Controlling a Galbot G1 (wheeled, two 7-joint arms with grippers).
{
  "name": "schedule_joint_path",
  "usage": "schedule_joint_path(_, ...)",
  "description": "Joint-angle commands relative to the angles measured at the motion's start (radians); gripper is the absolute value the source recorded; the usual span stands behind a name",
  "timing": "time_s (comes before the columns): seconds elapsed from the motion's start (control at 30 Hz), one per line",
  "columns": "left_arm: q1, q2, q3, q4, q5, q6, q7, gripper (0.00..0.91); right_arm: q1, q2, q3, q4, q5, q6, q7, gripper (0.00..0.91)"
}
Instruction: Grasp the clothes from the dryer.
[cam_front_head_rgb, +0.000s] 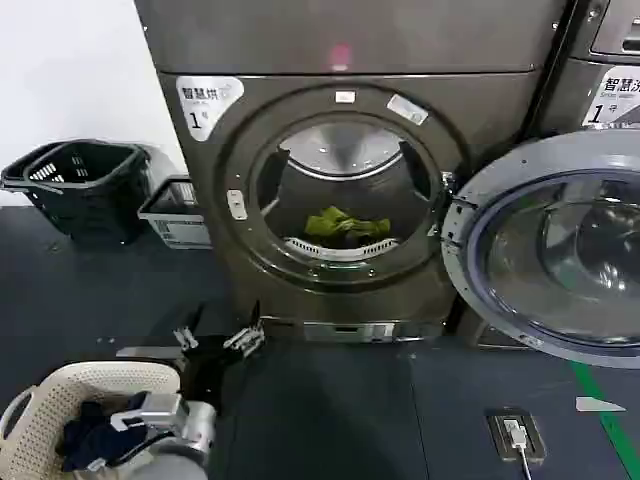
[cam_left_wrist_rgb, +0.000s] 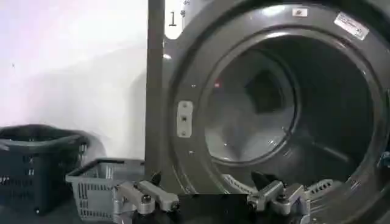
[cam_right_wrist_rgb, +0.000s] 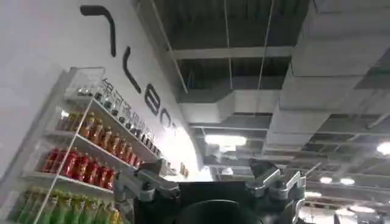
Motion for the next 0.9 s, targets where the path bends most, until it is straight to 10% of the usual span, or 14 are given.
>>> schedule_joint_path(0.03, 0.001, 0.001, 0.000, -0.002, 0.000, 0.001, 0.000, 0.907, 0.001, 0.002, -0.002, 0.002, 0.029, 0.034, -0.006, 0.907)
schedule_joint_path(0.9, 0.008, -0.059, 0.013, -0.030, 0.034, -0.007, 0.002, 0.907, -0.007, -0.022, 0.007, -0.008, 0.052, 0.052, -0.001, 0.907)
